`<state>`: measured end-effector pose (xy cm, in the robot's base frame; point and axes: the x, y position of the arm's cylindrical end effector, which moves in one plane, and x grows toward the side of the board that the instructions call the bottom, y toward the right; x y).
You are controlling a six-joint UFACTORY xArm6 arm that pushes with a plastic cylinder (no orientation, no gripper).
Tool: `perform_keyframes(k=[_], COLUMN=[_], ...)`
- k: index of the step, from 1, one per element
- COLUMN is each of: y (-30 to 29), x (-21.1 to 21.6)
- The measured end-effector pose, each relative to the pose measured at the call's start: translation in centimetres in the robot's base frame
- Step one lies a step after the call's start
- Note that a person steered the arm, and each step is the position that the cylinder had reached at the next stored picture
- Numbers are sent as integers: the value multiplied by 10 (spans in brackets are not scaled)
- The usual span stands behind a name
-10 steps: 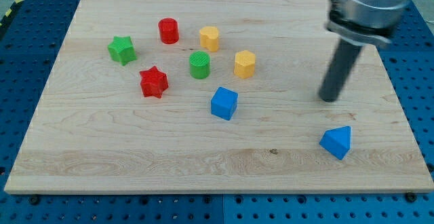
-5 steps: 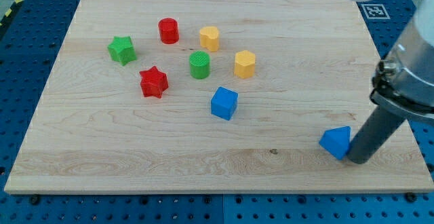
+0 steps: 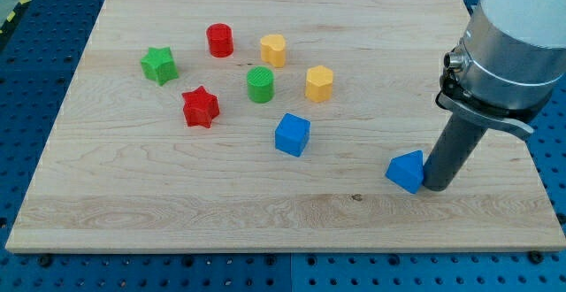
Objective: Push the blue triangle towards the blue cube
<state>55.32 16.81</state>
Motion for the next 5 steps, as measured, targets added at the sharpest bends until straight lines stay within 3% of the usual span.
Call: perform_keyframes(k=[3,5], y=[-10,-62], x=[6,4])
